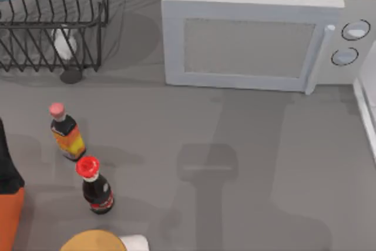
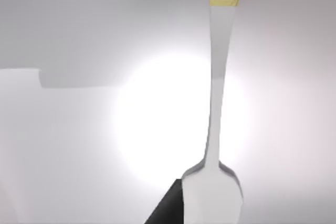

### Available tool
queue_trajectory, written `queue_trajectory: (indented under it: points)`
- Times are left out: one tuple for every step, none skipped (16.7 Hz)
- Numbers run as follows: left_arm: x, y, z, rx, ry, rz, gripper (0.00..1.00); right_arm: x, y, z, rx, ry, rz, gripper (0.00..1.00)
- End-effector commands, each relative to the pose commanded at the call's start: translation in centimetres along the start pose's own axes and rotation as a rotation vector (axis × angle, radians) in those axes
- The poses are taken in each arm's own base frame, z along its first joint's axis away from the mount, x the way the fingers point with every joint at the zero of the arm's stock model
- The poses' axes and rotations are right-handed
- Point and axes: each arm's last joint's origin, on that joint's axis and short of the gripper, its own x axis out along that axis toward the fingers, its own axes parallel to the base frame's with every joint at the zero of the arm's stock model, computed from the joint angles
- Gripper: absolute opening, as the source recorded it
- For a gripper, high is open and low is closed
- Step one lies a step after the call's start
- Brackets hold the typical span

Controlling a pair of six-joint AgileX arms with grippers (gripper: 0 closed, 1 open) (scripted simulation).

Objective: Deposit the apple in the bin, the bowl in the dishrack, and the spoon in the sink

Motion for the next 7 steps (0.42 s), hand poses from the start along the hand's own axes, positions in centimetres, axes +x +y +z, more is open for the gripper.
queue_trajectory:
  points:
    - [0.0, 0.0, 0.0, 0.0, 0.0, 0.0, 1.0, 0.0, 0.0, 0.0, 0.0, 0.0, 0.0, 0.98]
    - [0.0, 0.0, 0.0, 0.0, 0.0, 0.0, 1.0, 0.0, 0.0, 0.0, 0.0, 0.0, 0.0, 1.0]
    - [0.0, 0.0, 0.0, 0.0, 0.0, 0.0, 1.0, 0.0, 0.0, 0.0, 0.0, 0.0, 0.0, 1.0]
    - [0.0, 0.0, 0.0, 0.0, 0.0, 0.0, 1.0, 0.0, 0.0, 0.0, 0.0, 0.0, 0.0, 1.0]
    - [0.0, 0.0, 0.0, 0.0, 0.0, 0.0, 1.0, 0.0, 0.0, 0.0, 0.0, 0.0, 0.0, 1.0]
    - [0.0, 0.0, 0.0, 0.0, 0.0, 0.0, 1.0, 0.0, 0.0, 0.0, 0.0, 0.0, 0.0, 1.0]
    - [0.0, 0.0, 0.0, 0.0, 0.0, 0.0, 1.0, 0.0, 0.0, 0.0, 0.0, 0.0, 0.0, 1.0]
